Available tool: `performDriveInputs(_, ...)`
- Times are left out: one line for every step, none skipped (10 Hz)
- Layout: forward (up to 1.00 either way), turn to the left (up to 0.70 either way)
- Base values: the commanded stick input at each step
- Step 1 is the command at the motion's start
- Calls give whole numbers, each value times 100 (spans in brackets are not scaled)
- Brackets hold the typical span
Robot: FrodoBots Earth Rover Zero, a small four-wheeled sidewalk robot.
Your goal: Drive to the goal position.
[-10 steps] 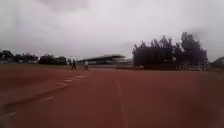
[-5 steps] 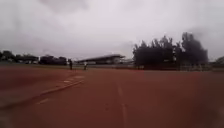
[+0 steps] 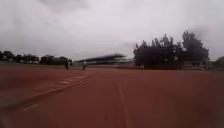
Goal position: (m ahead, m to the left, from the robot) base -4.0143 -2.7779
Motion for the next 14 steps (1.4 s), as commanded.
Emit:
performDriveInputs(50,0)
performDriveInputs(49,0)
performDriveInputs(47,0)
performDriveInputs(0,0)
performDriveInputs(0,0)
performDriveInputs(0,17)
performDriveInputs(0,37)
performDriveInputs(0,44)
performDriveInputs(0,50)
performDriveInputs(0,50)
performDriveInputs(0,50)
performDriveInputs(0,50)
performDriveInputs(0,50)
performDriveInputs(0,50)
